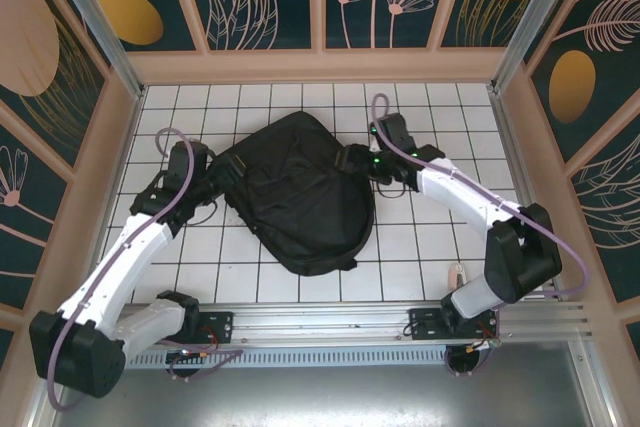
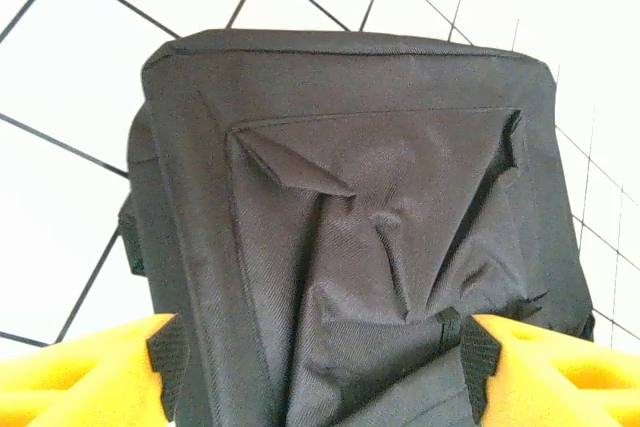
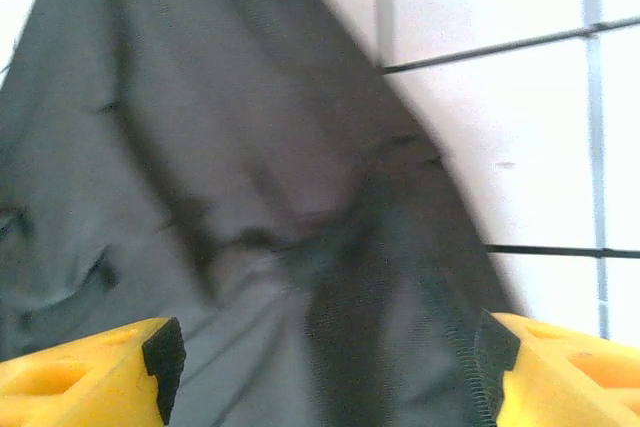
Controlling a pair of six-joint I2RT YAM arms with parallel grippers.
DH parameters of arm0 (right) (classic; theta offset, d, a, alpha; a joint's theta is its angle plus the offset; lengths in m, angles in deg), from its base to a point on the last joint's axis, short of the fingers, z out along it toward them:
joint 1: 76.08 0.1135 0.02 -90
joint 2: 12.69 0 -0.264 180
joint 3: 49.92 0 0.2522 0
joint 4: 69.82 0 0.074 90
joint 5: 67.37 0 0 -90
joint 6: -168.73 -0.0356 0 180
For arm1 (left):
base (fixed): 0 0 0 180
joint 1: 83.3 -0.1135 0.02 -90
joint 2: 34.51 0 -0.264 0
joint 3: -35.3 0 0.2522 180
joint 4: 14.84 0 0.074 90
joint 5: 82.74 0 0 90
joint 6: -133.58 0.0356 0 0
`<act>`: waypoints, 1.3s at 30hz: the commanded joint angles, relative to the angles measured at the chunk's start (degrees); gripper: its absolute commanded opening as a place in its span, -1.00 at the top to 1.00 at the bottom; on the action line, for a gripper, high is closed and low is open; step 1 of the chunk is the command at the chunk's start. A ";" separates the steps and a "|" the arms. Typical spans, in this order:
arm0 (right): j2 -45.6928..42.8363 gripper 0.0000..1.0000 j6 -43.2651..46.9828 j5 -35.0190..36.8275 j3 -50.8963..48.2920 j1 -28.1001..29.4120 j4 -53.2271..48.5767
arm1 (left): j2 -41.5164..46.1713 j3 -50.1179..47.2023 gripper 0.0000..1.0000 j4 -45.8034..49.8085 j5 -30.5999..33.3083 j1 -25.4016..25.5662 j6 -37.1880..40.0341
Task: Pack the student bag
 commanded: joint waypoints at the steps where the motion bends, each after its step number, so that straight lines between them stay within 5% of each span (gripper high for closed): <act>1: 0.48 -0.57 8.39 6.34 6.95 10.09 -6.09 | 1.76 0.32 -0.48 5.25 3.43 -2.09 1.25; 8: 11.24 -0.43 19.70 14.81 20.56 27.58 -6.42 | 0.97 -1.07 -0.51 4.34 -0.43 -9.73 -4.54; 12: 21.37 -0.38 25.06 18.80 31.78 33.82 -13.18 | -2.47 0.07 -0.57 3.92 -0.43 -13.58 -5.67; 16: 30.83 -0.41 26.99 20.50 41.60 37.35 -19.62 | -6.50 -3.49 -0.61 -0.81 -8.33 -19.72 -6.01; 23: 36.87 -0.38 27.52 24.00 48.42 39.24 -23.31 | -6.16 -7.00 -0.60 -5.46 -13.14 -22.79 -6.39; 30: 39.30 0.20 27.57 23.76 50.48 39.25 -26.27 | -5.88 -7.42 -0.60 -6.25 -14.67 -23.10 -5.88; 39: 40.16 0.27 27.24 23.95 48.90 39.01 -25.29 | -5.55 -7.90 -0.60 -6.92 -15.56 -23.17 -5.80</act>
